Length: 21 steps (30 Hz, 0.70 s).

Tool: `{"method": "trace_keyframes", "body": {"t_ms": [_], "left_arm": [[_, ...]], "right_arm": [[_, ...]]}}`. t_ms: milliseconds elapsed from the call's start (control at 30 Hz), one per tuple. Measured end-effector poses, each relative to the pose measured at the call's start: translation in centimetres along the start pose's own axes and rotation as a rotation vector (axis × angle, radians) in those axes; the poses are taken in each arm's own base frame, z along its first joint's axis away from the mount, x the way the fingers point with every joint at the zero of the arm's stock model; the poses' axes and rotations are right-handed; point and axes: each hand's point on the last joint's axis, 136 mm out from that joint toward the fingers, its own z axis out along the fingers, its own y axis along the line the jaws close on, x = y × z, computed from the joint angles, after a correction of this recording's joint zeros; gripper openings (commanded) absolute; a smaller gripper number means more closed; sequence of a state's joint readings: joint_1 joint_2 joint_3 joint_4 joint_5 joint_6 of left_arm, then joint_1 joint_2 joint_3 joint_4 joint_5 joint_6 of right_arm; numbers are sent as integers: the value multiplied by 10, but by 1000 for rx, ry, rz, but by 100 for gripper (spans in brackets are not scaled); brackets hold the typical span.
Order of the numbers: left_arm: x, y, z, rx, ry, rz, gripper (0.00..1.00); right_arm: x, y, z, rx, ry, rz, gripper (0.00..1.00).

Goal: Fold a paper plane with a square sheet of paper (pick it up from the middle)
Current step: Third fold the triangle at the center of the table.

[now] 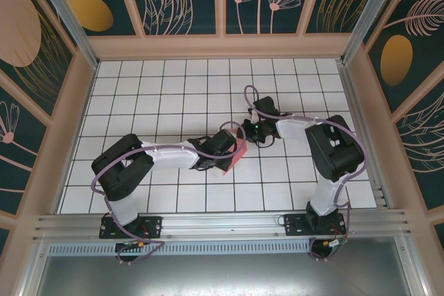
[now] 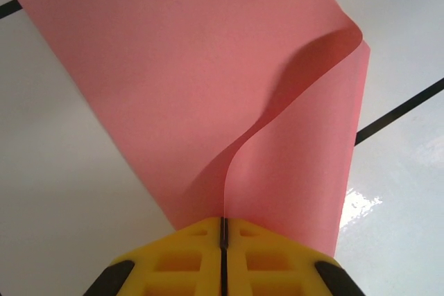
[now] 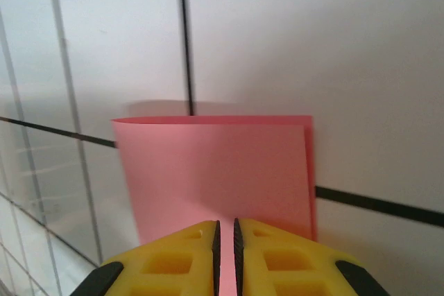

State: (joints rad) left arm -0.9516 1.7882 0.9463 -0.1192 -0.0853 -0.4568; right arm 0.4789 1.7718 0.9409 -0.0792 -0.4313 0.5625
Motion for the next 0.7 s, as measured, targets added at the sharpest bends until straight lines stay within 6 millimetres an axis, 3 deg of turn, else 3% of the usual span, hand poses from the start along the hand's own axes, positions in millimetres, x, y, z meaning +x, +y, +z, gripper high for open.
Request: {"method": "trace_keyframes", "body": {"t_ms": [167, 267, 333, 533, 700], "left_arm": [[0, -4, 1, 21, 1, -1, 8], [0, -5, 3, 27, 2, -1, 8], [-1, -6, 4, 26, 2, -4, 7], [-2, -6, 4, 24, -1, -20, 8], [-3, -6, 4, 26, -4, -20, 8]], "right_arm": [[-19, 22, -56, -28, -187, -40, 19], [-20, 23, -82, -54, -257, -28, 16], [-11, 17, -83, -60, -255, -6, 16], [37, -14, -64, -45, -148, 91, 17], [29, -4, -63, -62, -145, 79, 13]]}}
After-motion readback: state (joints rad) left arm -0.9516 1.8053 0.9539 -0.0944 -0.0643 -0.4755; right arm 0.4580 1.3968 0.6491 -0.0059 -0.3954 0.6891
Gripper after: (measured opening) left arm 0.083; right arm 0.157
